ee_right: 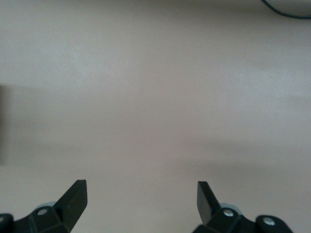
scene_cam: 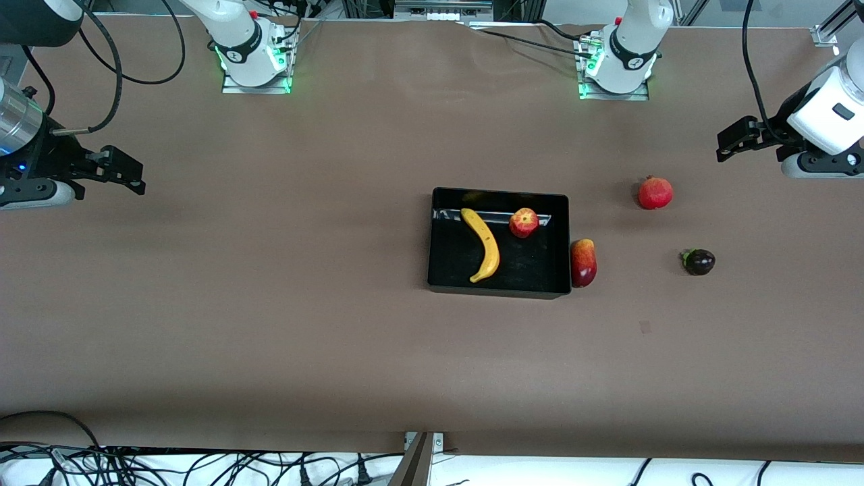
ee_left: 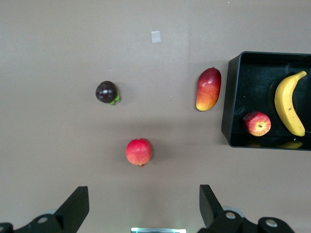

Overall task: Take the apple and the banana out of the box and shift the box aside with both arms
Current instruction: 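Reach the left gripper into the black box toward the red apple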

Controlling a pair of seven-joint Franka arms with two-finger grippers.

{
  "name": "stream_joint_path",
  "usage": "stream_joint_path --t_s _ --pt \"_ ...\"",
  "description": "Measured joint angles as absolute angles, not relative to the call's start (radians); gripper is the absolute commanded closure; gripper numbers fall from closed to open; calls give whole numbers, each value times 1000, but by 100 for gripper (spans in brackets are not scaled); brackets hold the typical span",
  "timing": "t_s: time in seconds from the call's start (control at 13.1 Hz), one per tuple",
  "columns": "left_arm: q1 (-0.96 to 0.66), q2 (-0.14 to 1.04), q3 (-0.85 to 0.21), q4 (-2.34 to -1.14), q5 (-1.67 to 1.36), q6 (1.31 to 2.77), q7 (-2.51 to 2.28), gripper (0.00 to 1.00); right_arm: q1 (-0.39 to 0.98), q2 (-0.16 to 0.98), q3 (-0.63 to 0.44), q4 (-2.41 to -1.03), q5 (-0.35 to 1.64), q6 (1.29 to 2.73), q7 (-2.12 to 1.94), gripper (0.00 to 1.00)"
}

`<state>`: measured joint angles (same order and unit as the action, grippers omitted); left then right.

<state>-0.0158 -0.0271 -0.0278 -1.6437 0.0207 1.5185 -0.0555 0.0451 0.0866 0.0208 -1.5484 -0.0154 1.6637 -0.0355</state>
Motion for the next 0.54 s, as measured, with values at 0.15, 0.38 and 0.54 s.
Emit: stream_joint_path --t_s 0.15,0.38,0.54 --pt "-16 -27 -28 -1643 20 1519 -56 0 45 87 21 -1548 -15 1663 -35 0" --pt "-17 -27 -30 -1641 16 1517 -60 0 45 87 21 -1548 -15 1662 -35 0" --pt "-19 -21 -30 -1641 14 1504 -65 0 45 87 21 -1548 -15 1660 -35 0"
